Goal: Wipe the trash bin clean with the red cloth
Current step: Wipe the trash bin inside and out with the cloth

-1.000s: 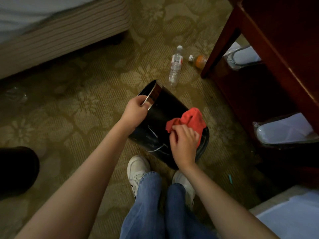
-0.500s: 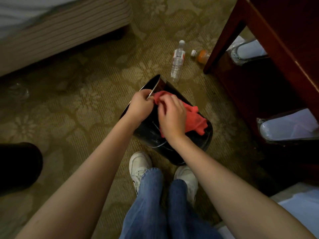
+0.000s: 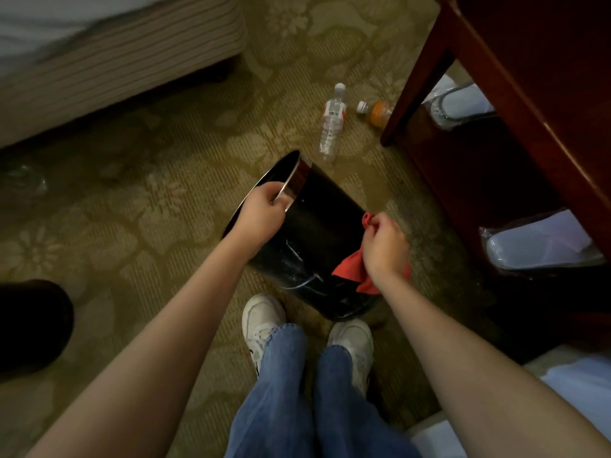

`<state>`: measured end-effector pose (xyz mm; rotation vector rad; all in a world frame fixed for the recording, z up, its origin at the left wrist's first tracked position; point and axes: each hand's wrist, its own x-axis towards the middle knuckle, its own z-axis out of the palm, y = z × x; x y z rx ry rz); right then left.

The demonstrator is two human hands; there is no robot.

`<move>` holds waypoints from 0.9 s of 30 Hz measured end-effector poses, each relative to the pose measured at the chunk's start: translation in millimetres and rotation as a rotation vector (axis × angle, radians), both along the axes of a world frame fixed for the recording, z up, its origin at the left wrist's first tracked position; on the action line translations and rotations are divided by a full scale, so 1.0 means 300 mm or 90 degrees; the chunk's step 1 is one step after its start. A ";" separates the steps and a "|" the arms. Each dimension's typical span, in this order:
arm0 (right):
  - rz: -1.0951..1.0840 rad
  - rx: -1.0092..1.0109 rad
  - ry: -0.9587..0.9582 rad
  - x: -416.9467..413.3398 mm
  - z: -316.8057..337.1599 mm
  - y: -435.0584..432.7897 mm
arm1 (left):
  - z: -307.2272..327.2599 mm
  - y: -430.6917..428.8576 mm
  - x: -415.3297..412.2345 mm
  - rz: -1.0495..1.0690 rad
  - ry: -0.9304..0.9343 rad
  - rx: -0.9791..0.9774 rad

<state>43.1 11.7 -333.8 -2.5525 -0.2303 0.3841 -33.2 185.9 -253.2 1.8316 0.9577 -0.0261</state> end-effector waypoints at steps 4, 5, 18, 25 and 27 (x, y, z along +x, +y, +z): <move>0.082 0.153 -0.033 -0.012 0.123 0.171 | 0.004 -0.008 0.036 0.001 0.009 0.016; 0.104 0.197 -0.046 -0.029 0.154 0.222 | 0.004 -0.008 0.041 0.000 0.004 0.019; 0.031 0.048 -0.005 0.010 0.075 0.102 | -0.010 0.012 0.024 0.017 0.005 -0.015; 0.118 0.210 -0.039 -0.070 0.147 0.200 | 0.000 0.005 0.050 0.007 0.010 0.004; 0.149 0.236 -0.055 -0.095 0.156 0.217 | 0.006 0.002 0.046 -0.003 0.004 0.006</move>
